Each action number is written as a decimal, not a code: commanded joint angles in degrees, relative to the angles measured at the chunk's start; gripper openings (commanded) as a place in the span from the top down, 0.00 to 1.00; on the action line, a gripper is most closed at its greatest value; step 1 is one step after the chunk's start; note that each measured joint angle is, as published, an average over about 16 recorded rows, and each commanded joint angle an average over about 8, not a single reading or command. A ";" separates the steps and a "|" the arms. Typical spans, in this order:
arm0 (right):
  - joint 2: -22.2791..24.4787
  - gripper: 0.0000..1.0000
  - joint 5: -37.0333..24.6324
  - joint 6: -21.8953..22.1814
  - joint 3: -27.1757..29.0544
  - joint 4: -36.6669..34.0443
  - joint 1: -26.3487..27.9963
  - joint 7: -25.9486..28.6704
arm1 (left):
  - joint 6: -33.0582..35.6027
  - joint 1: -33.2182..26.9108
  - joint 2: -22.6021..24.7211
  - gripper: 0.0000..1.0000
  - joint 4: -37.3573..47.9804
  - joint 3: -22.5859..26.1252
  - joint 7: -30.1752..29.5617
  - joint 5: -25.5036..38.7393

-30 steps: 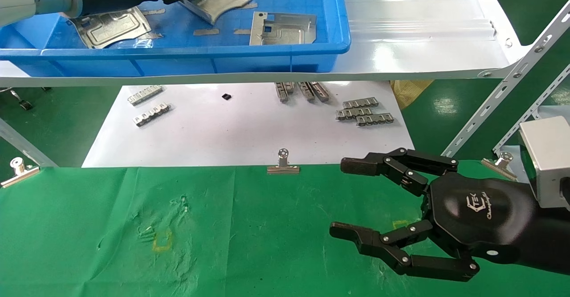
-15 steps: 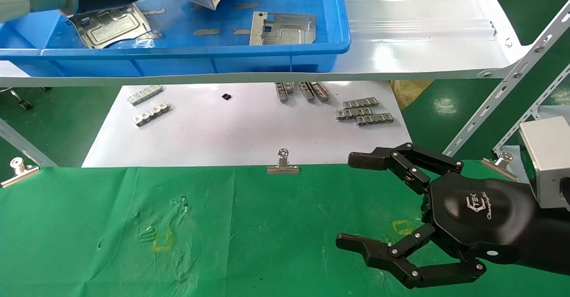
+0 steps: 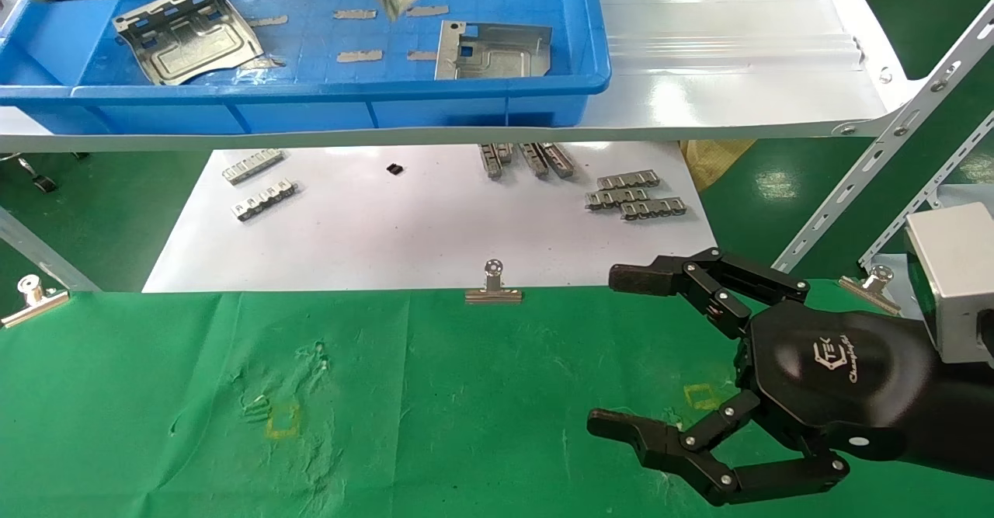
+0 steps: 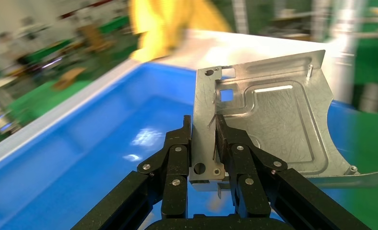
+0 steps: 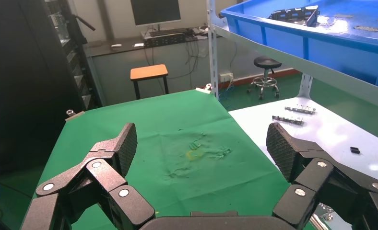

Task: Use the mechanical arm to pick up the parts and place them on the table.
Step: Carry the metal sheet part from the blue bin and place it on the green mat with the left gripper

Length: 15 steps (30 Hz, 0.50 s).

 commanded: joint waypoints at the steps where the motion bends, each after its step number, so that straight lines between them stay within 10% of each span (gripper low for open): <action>1: 0.00 0.00 0.00 0.00 0.00 0.00 0.00 0.00 | 5.18 -0.25 -0.96 1.00 -0.48 0.22 1.18 0.11; 15: 0.00 0.00 0.00 0.00 0.00 0.00 0.00 0.00 | 13.58 5.48 -8.39 1.00 -12.16 2.37 5.56 -6.97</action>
